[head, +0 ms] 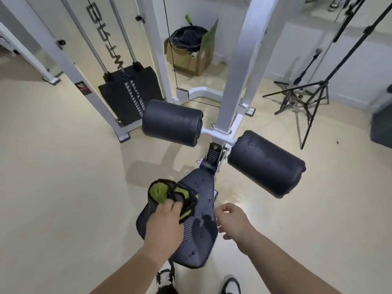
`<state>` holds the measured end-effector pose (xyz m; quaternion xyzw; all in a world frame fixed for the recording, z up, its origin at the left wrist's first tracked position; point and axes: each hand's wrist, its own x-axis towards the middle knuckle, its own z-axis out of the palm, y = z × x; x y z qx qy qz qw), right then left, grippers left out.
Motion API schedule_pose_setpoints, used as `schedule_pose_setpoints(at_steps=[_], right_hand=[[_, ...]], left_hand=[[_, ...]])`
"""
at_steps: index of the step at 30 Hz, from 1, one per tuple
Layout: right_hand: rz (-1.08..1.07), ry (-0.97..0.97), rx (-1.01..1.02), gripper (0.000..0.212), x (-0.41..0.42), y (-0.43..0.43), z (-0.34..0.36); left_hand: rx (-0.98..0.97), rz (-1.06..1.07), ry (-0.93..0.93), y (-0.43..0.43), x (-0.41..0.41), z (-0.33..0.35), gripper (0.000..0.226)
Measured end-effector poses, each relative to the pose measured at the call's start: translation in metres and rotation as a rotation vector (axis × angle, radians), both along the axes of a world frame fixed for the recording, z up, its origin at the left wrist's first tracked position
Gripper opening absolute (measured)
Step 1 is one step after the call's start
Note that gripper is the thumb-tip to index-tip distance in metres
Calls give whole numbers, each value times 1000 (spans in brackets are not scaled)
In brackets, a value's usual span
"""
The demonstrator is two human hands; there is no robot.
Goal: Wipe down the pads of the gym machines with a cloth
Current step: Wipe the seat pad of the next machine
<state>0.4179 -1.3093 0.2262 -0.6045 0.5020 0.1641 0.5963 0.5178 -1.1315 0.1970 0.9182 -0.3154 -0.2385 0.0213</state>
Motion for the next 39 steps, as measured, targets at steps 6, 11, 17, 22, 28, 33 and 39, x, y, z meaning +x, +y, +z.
schedule_pose_setpoints(at_steps=[6, 11, 17, 22, 28, 33, 39], right_hand=[[50, 173, -185, 50, 29, 14, -82], [179, 232, -369, 33, 52, 16, -128], [275, 349, -440, 15, 61, -2, -144], [220, 328, -486, 16, 57, 5, -150], [139, 272, -421, 16, 48, 4, -155], [494, 343, -575, 20, 57, 13, -140], [642, 319, -611, 27, 73, 13, -138]], left_hand=[[31, -252, -12, 36, 21, -67, 54], [39, -357, 39, 33, 30, -125, 76], [-25, -440, -148, -33, 100, -160, 57], [-71, -206, -184, -102, 106, -176, 52], [-101, -366, -104, -1, 43, -142, 62], [-16, -419, -195, 69, 81, -139, 61], [-34, 91, -273, 15, 70, -152, 55]])
